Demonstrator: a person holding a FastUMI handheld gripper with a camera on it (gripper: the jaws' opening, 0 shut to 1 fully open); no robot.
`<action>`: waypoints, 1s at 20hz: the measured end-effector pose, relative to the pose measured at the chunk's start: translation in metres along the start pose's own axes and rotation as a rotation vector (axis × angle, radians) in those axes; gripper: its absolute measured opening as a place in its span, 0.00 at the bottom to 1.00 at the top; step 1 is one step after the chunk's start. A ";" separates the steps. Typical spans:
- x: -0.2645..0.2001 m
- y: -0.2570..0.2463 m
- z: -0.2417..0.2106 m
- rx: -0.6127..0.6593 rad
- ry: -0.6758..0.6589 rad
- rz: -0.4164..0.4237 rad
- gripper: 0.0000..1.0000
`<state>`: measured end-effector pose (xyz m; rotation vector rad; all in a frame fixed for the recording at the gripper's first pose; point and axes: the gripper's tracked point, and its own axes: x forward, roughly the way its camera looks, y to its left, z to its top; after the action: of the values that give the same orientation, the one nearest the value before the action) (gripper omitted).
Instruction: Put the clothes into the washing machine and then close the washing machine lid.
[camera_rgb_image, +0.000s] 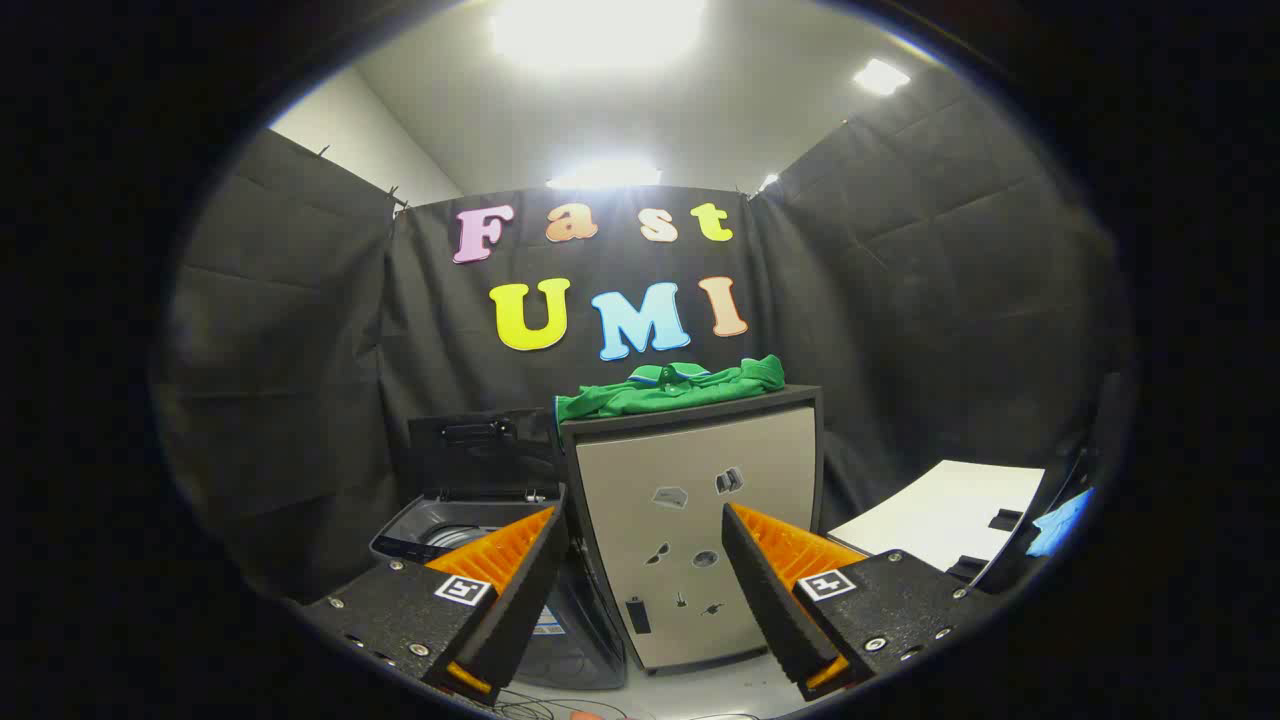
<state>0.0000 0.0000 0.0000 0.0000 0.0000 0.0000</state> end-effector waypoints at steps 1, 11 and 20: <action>-0.001 0.002 -0.001 -0.007 0.005 0.004 0.96; -0.007 0.010 -0.002 -0.009 0.006 0.007 0.96; -0.007 0.006 -0.003 -0.010 0.009 -0.018 0.96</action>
<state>-0.0074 0.0063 -0.0034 -0.0096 0.0086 -0.0176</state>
